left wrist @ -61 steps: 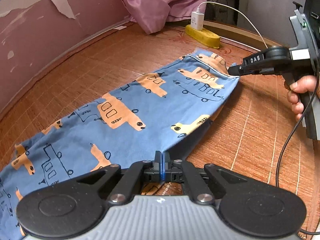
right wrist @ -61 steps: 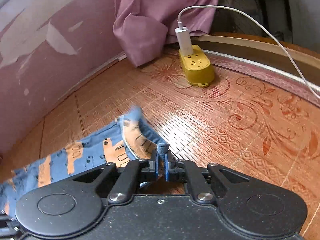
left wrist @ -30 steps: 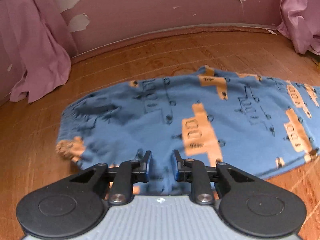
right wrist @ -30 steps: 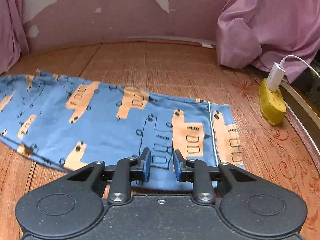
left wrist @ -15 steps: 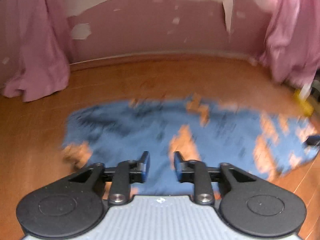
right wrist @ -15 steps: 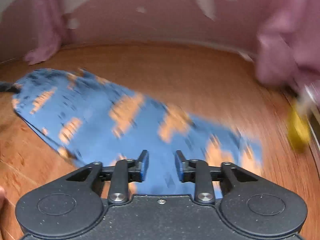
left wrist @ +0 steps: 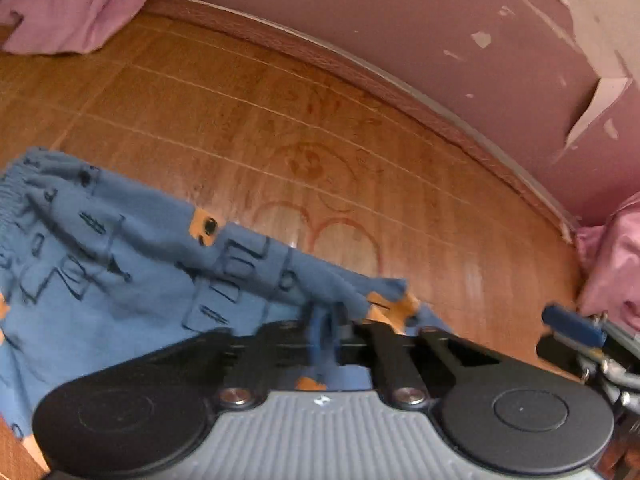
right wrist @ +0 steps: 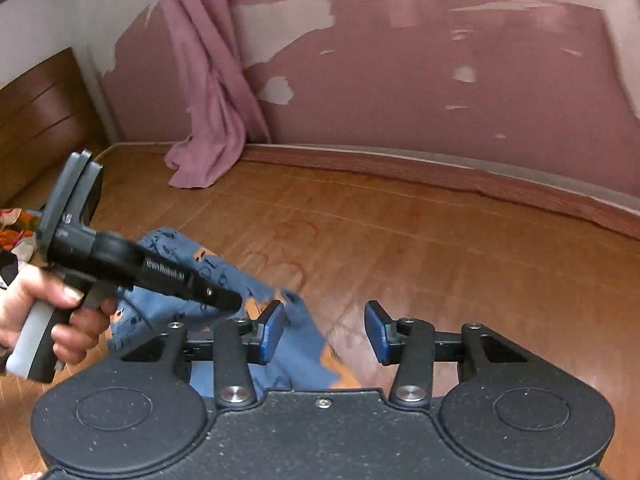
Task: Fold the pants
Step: 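Grip the folded pants edge with the left gripper while the right gripper approaches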
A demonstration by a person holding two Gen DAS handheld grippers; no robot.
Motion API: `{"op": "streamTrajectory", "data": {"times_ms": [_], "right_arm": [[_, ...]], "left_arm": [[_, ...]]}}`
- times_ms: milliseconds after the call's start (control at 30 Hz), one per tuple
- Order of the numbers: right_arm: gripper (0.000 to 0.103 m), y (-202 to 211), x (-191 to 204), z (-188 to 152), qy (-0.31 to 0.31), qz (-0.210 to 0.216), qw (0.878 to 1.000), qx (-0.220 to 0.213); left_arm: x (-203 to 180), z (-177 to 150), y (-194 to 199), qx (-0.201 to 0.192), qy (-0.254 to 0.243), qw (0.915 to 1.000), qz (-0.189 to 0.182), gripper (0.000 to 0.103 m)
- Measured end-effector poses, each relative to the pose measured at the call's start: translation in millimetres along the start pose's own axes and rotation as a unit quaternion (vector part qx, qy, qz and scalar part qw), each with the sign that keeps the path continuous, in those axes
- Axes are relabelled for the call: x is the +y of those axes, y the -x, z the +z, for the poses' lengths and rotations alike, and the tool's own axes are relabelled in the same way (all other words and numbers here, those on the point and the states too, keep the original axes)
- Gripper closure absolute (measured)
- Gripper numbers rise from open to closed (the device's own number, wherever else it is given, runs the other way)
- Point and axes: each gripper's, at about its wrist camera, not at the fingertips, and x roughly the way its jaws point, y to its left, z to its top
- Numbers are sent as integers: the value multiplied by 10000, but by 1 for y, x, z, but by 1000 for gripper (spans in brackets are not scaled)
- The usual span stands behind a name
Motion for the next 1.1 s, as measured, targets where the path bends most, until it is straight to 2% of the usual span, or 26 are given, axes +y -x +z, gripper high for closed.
{"op": "streamTrajectory", "data": {"times_ms": [67,167,267,300,400,467,533,567,600,633,667,700,767,1100], "right_arm": [[61,-17,0,7,35,160,9998,139],[61,-36,1,10,-66,473,9981,400],[61,-45,1,13,-43,509,9978,420],[61,-45,1,11,-36,499,9979,411],[61,-47,-1,6,-154,511,9977,406],[61,-45,-1,4,-163,501,9978,401],[61,-41,0,1,-115,455,9981,397],[61,-40,0,1,-102,436,9982,404],[61,-39,0,0,-99,427,9982,415],[61,-39,0,0,-98,417,9981,435],[61,-38,0,0,-90,414,9981,454],[61,-37,0,1,-81,433,9979,477],[67,-38,1,3,-97,572,9969,540],[71,-75,20,16,-45,1044,9880,1140]], "left_arm": [[6,-1,-1,-8,160,9998,-104,103],[15,-4,0,-32,177,9995,-256,103],[26,-3,1,36,437,9957,-820,103],[28,-2,1,52,549,9945,-887,97],[30,5,0,21,845,9934,-778,63],[31,12,-4,60,1201,9898,-769,59],[28,17,-7,124,1343,9883,-719,56],[26,19,-8,146,1347,9887,-636,57],[23,21,-9,173,1317,9897,-525,65],[19,23,-11,192,1233,9916,-345,86],[16,23,-13,231,1131,9932,-114,97],[18,21,-15,264,1116,9934,-41,100],[24,16,-12,196,1199,9925,-165,101],[36,4,-5,1,800,9959,-426,101]]}}
